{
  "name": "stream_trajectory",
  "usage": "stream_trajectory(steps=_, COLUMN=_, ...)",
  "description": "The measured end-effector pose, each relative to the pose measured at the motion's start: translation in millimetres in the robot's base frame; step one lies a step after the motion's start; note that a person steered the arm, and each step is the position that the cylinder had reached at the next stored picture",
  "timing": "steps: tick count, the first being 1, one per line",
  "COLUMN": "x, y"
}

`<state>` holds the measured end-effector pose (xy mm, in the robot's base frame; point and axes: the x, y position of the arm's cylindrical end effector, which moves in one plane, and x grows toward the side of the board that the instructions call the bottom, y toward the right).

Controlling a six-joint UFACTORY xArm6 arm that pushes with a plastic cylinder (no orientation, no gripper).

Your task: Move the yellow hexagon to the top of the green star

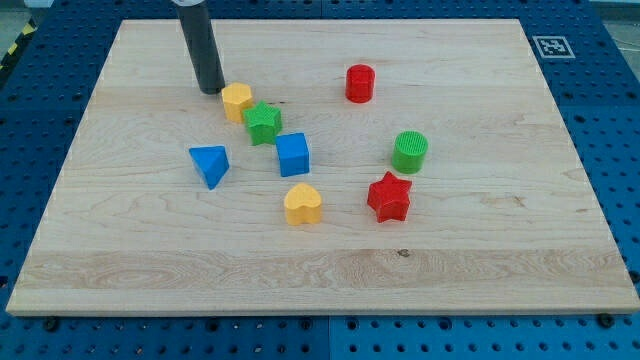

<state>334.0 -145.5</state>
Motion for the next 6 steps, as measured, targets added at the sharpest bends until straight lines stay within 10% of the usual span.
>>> stream_trajectory(steps=6, x=44.7, y=58.2)
